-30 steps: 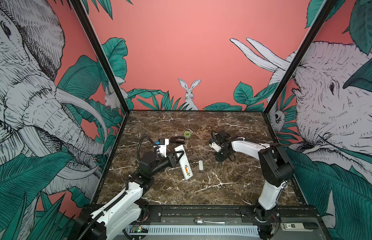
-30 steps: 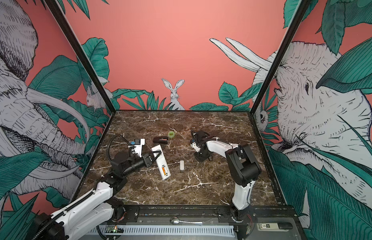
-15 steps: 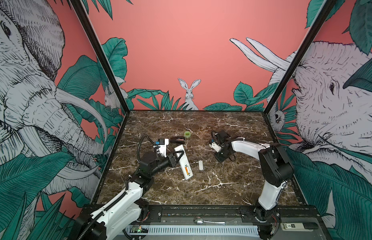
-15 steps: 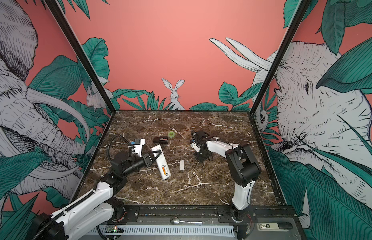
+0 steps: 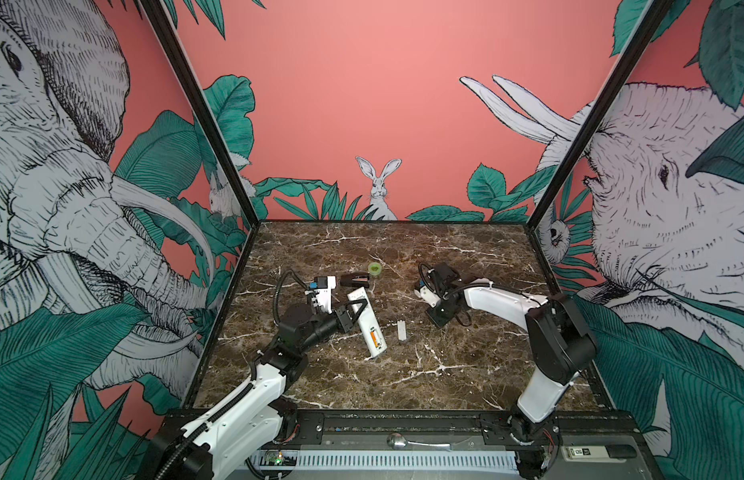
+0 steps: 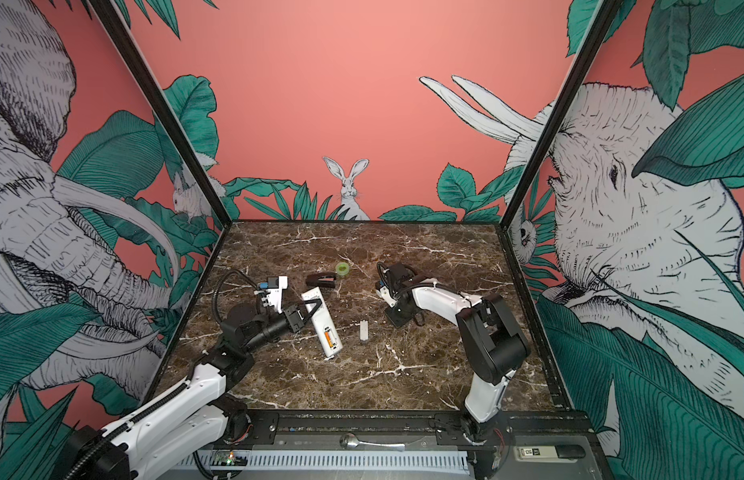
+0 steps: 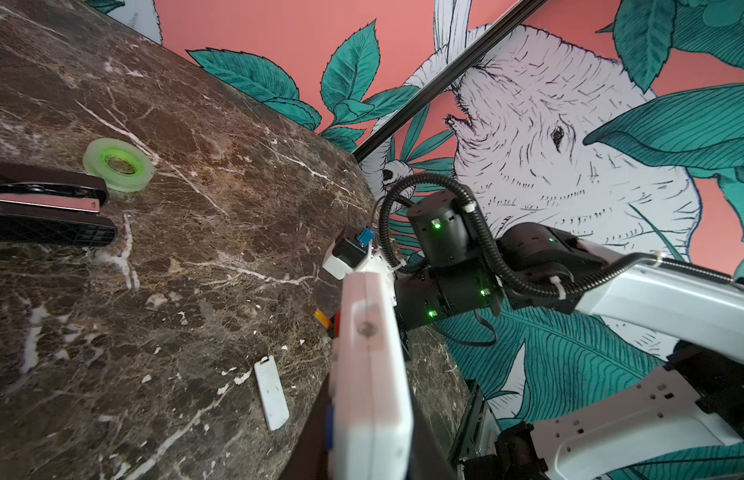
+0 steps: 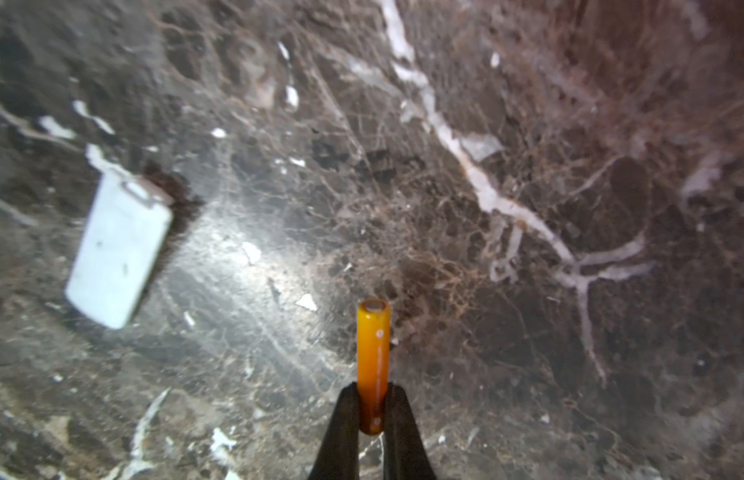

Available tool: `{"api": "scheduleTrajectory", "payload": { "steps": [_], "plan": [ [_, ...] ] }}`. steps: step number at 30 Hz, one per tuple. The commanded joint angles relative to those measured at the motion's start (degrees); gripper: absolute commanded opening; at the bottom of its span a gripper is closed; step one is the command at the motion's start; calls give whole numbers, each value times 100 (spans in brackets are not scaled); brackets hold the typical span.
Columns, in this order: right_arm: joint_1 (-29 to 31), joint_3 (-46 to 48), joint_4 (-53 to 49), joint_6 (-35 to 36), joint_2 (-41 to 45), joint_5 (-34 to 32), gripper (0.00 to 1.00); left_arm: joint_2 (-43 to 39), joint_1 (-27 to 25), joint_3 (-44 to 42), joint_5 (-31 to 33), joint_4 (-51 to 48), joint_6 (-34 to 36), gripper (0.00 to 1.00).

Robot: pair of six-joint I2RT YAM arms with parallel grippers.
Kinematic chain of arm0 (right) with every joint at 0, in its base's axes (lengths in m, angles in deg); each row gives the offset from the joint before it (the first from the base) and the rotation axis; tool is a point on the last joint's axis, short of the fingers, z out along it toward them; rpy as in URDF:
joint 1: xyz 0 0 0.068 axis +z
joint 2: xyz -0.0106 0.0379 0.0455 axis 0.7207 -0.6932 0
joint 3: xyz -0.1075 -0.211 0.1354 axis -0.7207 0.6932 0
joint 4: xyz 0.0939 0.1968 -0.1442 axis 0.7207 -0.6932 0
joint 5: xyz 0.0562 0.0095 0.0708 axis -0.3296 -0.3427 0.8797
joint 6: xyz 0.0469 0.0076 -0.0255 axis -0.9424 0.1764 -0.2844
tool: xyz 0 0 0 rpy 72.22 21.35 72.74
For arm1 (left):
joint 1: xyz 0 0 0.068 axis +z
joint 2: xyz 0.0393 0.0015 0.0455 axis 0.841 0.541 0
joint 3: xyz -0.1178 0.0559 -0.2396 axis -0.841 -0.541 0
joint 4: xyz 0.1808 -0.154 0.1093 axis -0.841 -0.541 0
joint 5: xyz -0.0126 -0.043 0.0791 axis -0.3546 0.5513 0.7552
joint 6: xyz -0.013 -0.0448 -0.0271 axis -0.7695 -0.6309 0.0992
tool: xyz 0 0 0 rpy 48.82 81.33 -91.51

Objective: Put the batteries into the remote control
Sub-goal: 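Lower the right gripper and close it on the second orange battery, then lift the orange battery and carry it to the remote's compartment with the right gripper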

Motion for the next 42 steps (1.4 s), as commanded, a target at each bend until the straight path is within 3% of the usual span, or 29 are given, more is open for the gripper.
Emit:
{"api": "scheduleTrajectory", "payload": {
  "steps": [1, 19, 29, 42],
  "plan": [
    [179, 33, -31, -150, 415, -59, 2, -36, 19, -93, 96, 427, -202, 0],
    [1150, -533, -612, -680, 1639, -250, 0, -256, 20, -516, 766, 563, -785, 0],
    [1710, -890, -695, -878, 1433, -328, 0, -268, 14, -829, 1070, 726, -996, 0],
    [2222, -1418, -552, -1078, 1005, 39, 0, -264, 19, -881, 1233, 763, -1159, 0]
  ]
}}
